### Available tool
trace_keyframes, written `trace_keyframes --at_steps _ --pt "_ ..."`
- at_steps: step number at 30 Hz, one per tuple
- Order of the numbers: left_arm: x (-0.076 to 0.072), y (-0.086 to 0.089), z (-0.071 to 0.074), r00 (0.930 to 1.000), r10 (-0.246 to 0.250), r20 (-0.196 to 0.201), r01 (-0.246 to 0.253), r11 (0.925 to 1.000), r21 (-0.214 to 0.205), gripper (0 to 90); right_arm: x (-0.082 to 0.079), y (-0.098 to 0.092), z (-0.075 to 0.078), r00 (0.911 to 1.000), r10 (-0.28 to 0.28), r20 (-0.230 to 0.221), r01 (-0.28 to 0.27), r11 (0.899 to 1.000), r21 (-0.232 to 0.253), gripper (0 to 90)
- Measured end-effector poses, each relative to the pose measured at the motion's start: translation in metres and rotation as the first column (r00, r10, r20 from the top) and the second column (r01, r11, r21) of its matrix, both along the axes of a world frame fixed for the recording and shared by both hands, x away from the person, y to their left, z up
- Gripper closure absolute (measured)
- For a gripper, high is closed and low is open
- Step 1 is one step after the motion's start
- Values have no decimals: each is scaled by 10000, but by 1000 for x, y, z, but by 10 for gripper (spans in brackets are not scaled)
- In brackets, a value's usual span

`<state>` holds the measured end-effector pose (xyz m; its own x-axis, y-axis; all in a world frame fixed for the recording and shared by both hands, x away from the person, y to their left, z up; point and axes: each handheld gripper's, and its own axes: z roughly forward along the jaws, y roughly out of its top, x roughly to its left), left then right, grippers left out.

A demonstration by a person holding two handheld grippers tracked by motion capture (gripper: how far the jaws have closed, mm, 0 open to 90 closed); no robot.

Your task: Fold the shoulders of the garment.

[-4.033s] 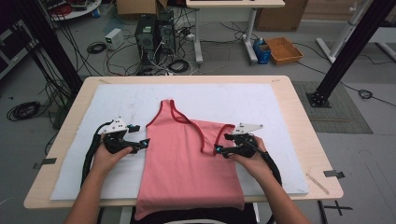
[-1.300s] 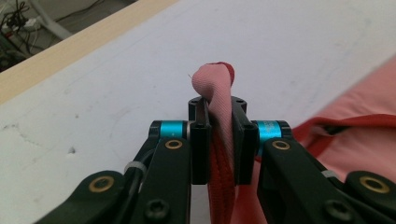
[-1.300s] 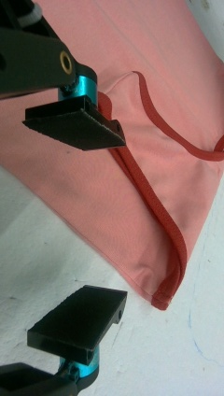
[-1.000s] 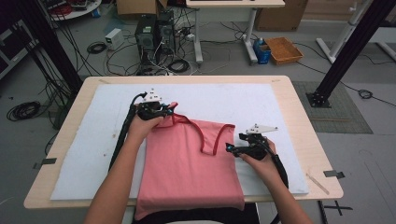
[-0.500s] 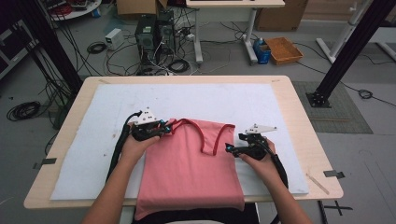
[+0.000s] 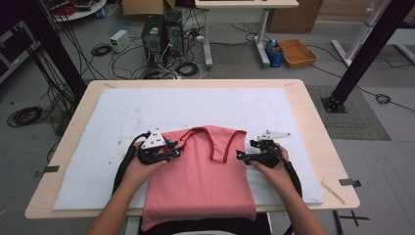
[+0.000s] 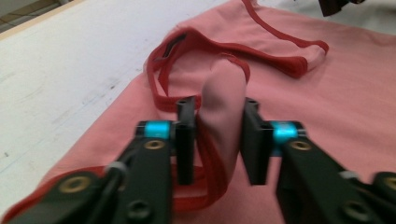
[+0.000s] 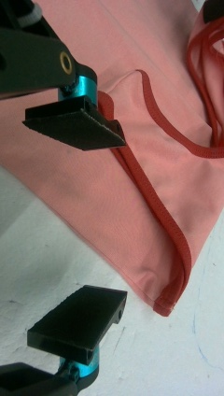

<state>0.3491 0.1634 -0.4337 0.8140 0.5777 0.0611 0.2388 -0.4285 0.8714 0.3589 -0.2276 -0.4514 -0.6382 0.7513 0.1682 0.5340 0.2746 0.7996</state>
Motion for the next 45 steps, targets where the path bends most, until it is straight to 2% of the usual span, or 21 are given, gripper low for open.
trace_keyframes --at_steps 1,3,9,12,15,20,22,24,28,30,32,33,35,38,40,43,44,45 --pt "0 1 1 9999 121 -15 -121 9998 -128 633 0 0 0 10000 0 0 0 10000 0 229" --pt "1 4 4 9995 306 -12 -306 9984 -472 510 0 0 0 10000 12 25 -12 10000 11 229" --pt "2 21 18 9963 809 302 -765 9893 -1244 461 0 0 0 10000 20 69 -20 10000 -14 229" --pt "2 23 19 9963 810 272 -766 9878 -1357 461 -1 0 0 10000 26 55 -26 10000 -22 229" --pt "4 21 16 9964 820 192 -788 9884 -1300 461 0 0 0 10000 36 25 -36 10000 -10 229" --pt "7 8 5 9986 509 -167 -520 9958 -748 467 0 1 0 10000 49 77 -49 10000 -56 229" --pt "6 2 1 9991 263 -318 -270 9993 -242 503 0 0 0 10000 56 72 -55 10000 -44 229" --pt "3 -2 -3 9989 109 -446 -98 9996 248 508 0 0 0 9999 58 84 -58 10000 -26 229" --pt "-2 -7 -7 9969 -151 -768 223 9952 949 527 -1 0 0 9999 84 134 -84 10000 -13 229" --pt "-5 -10 -9 9964 -196 -828 311 9897 1396 539 0 0 0 9999 96 129 -96 10000 -7 229" --pt "-7 -13 -11 9960 -250 -860 409 9811 1892 540 -1 0 0 9999 88 105 -88 10000 -31 229" --pt "-8 -13 -12 9958 -267 -871 432 9802 1933 550 -1 0 0 9999 91 113 -90 10000 -41 229" --pt "-7 -11 -11 9949 -240 -983 421 9817 1857 551 -1 1 0 9999 108 102 -107 9999 -55 229" --pt "-7 -10 -10 9951 -284 -949 461 9808 1896 549 -1 1 0 9999 99 103 -99 9999 -56 229" --pt "-7 -7 -8 9963 -192 -842 339 9838 1763 487 -1 0 0 9999 103 120 -102 9999 -69 229" --pt "-5 3 0 9986 100 -528 -47 9949 1006 434 0 0 0 9999 99 50 -99 9999 -23 229" --pt "-5 8 3 9987 266 -423 -235 9972 713 379 0 0 0 10000 74 -28 -74 10000 11 229" --pt "-4 13 6 9986 446 -271 -433 9980 462 368 1 0 0 10000 94 -6 -94 9999 39 229"
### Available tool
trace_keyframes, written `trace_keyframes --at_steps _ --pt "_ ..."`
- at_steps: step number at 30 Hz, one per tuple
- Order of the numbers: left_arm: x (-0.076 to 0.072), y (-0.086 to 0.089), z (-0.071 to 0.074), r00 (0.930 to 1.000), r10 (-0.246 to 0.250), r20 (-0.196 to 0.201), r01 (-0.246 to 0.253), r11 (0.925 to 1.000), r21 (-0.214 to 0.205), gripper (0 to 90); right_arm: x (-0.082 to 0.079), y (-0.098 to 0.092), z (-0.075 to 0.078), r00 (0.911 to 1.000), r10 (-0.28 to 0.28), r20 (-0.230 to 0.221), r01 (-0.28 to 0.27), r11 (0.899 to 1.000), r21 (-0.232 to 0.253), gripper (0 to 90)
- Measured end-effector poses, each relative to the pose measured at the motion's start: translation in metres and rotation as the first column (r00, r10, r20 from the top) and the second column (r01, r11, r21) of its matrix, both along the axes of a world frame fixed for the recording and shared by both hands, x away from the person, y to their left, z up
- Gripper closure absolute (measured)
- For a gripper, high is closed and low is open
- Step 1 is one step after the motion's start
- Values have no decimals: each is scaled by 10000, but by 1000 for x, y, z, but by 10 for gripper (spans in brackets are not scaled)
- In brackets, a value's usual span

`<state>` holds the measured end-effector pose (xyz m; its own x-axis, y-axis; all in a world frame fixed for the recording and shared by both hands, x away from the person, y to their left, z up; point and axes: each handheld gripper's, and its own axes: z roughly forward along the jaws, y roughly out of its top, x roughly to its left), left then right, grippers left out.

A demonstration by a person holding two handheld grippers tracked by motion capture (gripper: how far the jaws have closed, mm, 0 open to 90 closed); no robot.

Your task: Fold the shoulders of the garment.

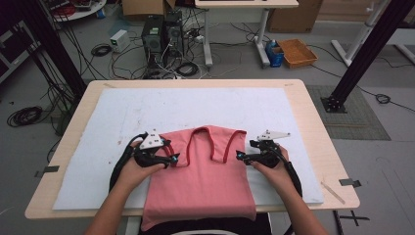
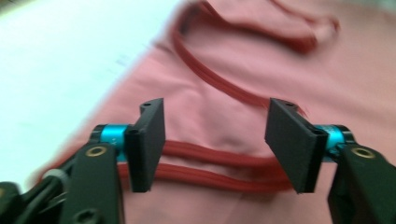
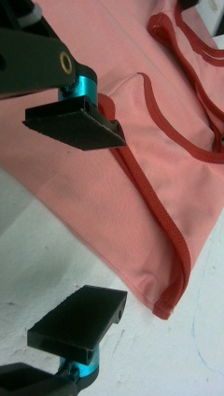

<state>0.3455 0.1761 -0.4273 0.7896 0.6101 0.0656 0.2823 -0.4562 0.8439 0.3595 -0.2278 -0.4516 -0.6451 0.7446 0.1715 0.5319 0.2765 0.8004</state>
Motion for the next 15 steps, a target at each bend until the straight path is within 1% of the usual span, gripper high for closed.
trace_keyframes --at_steps 1,2,3,4,5,7,10,12,15 --pt "1 5 3 9995 263 170 -258 9992 -305 349 0 0 0 10000 -10 -18 11 10000 12 229" --pt "2 11 6 9982 525 290 -509 9973 -521 324 0 0 0 10000 0 -31 0 10000 16 229" --pt "4 17 7 9962 800 344 -771 9940 -778 324 0 0 0 10000 0 -31 0 10000 16 229" --pt "5 22 8 9939 1063 295 -1024 9884 -1125 303 0 0 0 10000 2 -47 -2 10000 25 229" --pt "7 28 9 9924 1196 278 -1153 9853 -1257 299 0 -1 0 10000 0 -46 0 10000 35 229" --pt "9 38 8 9878 1546 194 -1497 9762 -1568 296 0 -1 0 10000 -28 -85 29 10000 50 229" --pt "12 47 5 9827 1851 3 -1822 9677 -1743 264 0 -1 0 10000 -29 -92 29 10000 81 229" --pt "14 50 3 9814 1917 -67 -1897 9649 -1816 264 1 -1 0 9999 -52 -99 52 9999 87 229" --pt "16 51 1 9812 1922 -172 -1922 9655 -1755 264 1 -1 0 9999 -47 -99 48 9999 120 229"
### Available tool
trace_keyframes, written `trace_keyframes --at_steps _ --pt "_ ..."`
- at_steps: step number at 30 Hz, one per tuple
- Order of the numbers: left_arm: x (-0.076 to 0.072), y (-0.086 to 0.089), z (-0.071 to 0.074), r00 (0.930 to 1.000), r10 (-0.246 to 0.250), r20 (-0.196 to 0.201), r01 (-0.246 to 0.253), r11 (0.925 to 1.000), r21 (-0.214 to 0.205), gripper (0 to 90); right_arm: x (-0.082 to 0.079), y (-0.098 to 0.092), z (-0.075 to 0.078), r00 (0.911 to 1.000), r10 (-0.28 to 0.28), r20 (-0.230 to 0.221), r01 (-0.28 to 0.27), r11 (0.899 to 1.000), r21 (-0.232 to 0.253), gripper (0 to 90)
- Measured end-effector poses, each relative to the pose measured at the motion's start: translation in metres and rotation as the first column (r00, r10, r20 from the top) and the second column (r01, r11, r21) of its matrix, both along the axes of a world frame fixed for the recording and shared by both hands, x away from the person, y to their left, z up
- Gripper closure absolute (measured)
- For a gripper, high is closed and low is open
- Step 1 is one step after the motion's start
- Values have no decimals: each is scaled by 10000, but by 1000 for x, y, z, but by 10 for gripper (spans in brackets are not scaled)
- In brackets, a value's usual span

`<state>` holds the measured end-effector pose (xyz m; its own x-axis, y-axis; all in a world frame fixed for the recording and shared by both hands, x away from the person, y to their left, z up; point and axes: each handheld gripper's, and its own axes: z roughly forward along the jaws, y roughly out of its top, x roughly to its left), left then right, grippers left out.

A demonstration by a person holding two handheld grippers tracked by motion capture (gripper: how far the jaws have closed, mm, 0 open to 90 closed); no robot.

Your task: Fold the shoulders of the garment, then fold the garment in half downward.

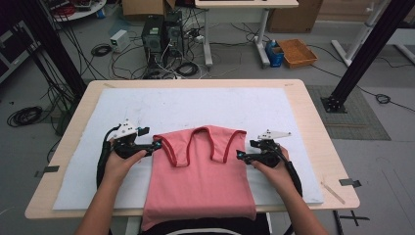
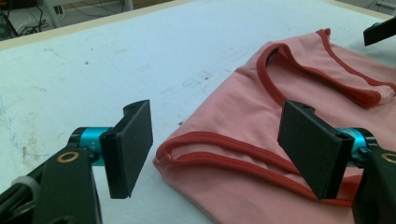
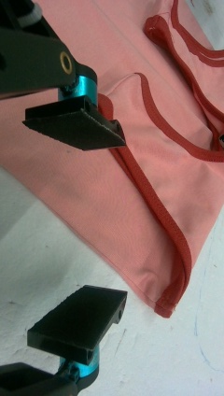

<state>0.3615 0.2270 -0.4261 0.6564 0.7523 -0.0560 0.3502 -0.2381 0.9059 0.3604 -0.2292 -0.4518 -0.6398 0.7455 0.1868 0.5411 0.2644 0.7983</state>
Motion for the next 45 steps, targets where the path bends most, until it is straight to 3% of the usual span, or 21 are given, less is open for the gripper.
trace_keyframes --at_steps 11,14,17,20,26,29,32,37,42,45 --pt "5 0 -8 9997 -22 -226 25 9999 127 264 -1 -1 1 10000 -7 62 6 9999 115 229" --pt "8 0 -12 9992 -244 -315 249 9995 185 264 -2 -2 2 9997 -108 226 105 9998 142 229" --pt "13 2 -16 9989 -268 -385 288 9982 523 264 -3 -2 4 9976 -95 681 105 9998 -145 229" --pt "20 6 -17 9992 32 -405 -3 9974 719 264 1 -4 5 9982 -282 538 287 9995 -91 229" --pt "35 5 -19 9978 311 -583 -266 9967 772 264 18 -4 19 9959 -568 699 572 9984 -42 229" --pt "43 4 -21 9953 405 -883 -329 9958 857 264 28 -3 20 9962 -669 556 676 9977 -105 229" --pt "48 2 -23 9933 451 -1064 -350 9948 953 264 41 1 17 9965 -788 289 793 9967 -165 244" --pt "49 0 -23 9924 395 -1167 -272 9941 1051 264 57 8 10 9960 -888 22 887 9935 -713 292" --pt "52 -4 -24 9902 401 -1336 -188 9874 1570 267 63 8 6 9965 -837 -10 832 9925 -898 334" --pt "52 -4 -24 9894 404 -1398 -181 9874 1572 267 65 9 2 9966 -815 -80 802 9911 -1059 355"
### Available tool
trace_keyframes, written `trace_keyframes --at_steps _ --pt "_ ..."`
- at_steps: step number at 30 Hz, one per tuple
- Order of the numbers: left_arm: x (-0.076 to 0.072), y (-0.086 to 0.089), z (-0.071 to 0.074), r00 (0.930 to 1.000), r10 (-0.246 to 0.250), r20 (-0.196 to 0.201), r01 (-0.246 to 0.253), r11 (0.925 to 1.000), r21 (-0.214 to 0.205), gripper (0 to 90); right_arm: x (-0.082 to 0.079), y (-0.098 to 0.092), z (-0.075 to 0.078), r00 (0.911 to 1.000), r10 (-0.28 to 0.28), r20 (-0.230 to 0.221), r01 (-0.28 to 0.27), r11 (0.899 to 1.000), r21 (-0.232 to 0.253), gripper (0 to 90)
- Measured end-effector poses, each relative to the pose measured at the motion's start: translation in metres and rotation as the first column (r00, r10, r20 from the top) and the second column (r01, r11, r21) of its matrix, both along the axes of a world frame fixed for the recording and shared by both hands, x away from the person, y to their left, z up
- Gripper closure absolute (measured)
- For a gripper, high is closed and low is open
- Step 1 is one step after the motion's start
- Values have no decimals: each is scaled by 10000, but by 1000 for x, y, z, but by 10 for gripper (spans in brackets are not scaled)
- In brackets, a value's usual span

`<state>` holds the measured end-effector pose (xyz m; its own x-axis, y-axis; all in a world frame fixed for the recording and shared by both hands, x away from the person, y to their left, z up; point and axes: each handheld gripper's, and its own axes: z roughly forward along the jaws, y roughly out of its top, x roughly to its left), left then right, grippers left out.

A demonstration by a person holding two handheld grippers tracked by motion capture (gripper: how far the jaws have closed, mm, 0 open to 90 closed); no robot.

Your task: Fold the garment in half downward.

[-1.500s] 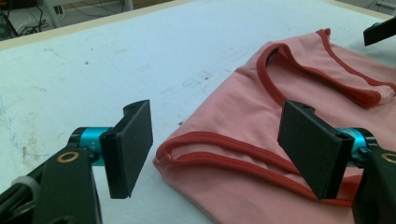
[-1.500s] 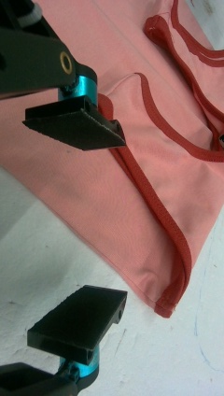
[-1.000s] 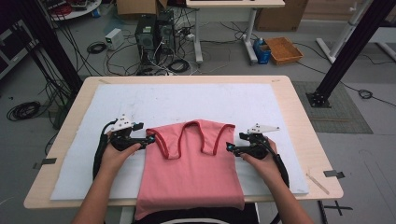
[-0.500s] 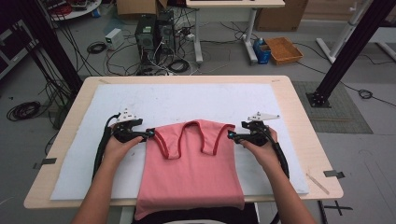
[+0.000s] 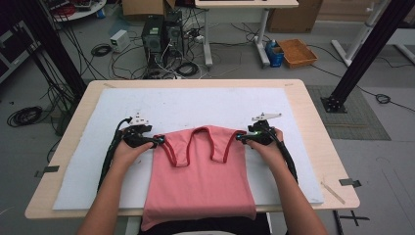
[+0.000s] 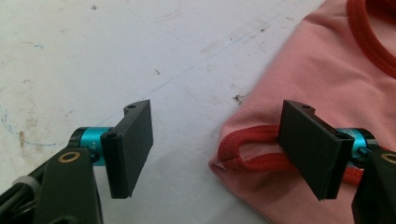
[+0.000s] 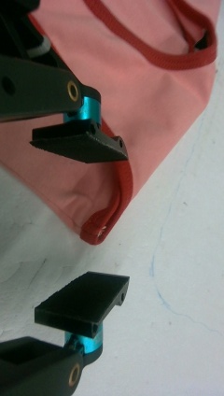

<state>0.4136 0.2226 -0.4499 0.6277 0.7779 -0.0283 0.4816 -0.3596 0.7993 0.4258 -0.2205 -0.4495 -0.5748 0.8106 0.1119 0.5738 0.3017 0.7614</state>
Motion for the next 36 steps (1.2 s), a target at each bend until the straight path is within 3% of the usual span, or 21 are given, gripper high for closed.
trace_keyframes --at_steps 4,8,10,12,14,18,23,29,36 --pt "0 2 1 10000 -39 -56 36 9988 -489 268 2 -1 -1 10000 -11 -74 11 10000 -19 381" --pt "0 -2 0 9995 -299 -33 299 9994 -160 312 1 0 -1 10000 74 -44 -75 9998 -160 407" --pt "0 -4 0 9989 -460 -76 461 9989 35 379 1 1 -2 9998 175 -39 -176 9997 -196 431" --pt "1 -8 -1 9979 -510 -388 515 9986 126 398 1 2 -2 9997 224 -74 -226 9994 -272 451" --pt "1 -11 -1 9970 -541 -551 540 9985 -45 464 0 3 -2 9996 294 -15 -295 9989 -361 477" --pt "0 -12 -1 9968 -526 -599 518 9985 -156 494 -1 4 -2 9992 399 -8 -399 9982 -451 515" --pt "-2 -12 -1 9942 -976 -450 973 9952 -92 638 -2 3 -2 9993 365 -55 -368 9983 -446 542" --pt "-3 -13 -1 9941 -1030 -352 1032 9946 49 676 -2 4 -2 9998 219 -1 -218 9981 -579 589" --pt "-5 -15 -1 9927 -1181 -256 1184 9929 102 761 0 -1 -2 9999 137 35 -135 9985 -531 732"
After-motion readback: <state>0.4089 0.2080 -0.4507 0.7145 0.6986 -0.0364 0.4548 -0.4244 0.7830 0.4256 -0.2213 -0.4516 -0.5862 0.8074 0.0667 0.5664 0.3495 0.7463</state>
